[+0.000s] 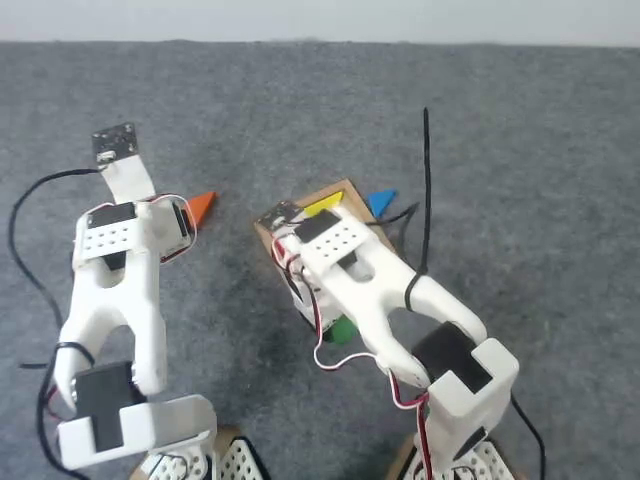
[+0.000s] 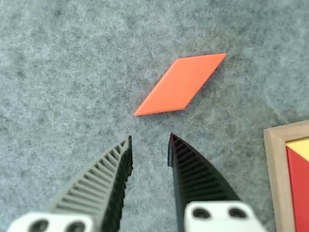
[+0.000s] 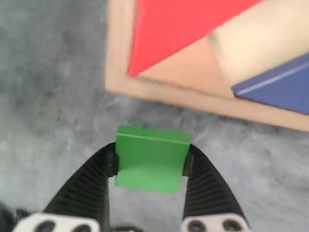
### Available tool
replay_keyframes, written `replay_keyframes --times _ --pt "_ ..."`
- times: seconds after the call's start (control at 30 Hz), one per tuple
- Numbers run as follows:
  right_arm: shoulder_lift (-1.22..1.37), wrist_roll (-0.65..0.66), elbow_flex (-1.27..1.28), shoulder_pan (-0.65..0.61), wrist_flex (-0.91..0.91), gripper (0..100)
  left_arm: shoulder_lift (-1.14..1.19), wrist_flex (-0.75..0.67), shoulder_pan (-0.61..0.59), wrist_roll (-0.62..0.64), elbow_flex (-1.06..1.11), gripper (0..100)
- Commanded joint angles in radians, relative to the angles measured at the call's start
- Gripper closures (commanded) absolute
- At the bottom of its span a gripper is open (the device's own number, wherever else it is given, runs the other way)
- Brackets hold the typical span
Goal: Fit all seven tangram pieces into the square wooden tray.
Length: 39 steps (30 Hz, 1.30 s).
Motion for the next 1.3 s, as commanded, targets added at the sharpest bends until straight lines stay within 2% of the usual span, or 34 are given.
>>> replay_keyframes --times 0.0,0.13,0.23,0.4,0.53,0.73,0.9,1.13,1.27 --pt "-0.01 0.12 -0.158 0.005 0.165 99.1 -0.061 -0.018 0.008 -0.009 -0.008 88" --pt "-0.01 0.252 -0.331 0.062 0.294 99.1 -0.061 -0.018 0.008 -0.009 -0.008 88" --pt "-0.002 0.344 -0.439 0.124 0.305 99.1 -0.061 -0.018 0.002 -0.008 -0.01 88" --pt "0.002 0.562 -0.43 0.159 0.134 93.9 -0.061 -0.018 0.003 -0.006 -0.01 88" --pt "0.002 0.661 -0.321 0.134 -0.012 89.8 -0.061 -0.018 0.003 -0.006 -0.01 88" --pt "0.002 0.741 -0.167 0.139 -0.196 89.0 -0.061 -0.018 0.003 -0.005 -0.01 88" --pt "0.002 0.747 -0.117 0.134 -0.302 88.7 -0.06 -0.023 0.003 -0.003 -0.008 88" --pt "0.002 0.749 -0.115 0.139 -0.306 70.6 -0.058 -0.023 0.003 -0.003 -0.008 88" --pt "0.002 0.75 -0.115 0.134 -0.268 68.0 -0.057 -0.025 0.003 -0.003 -0.008 88"
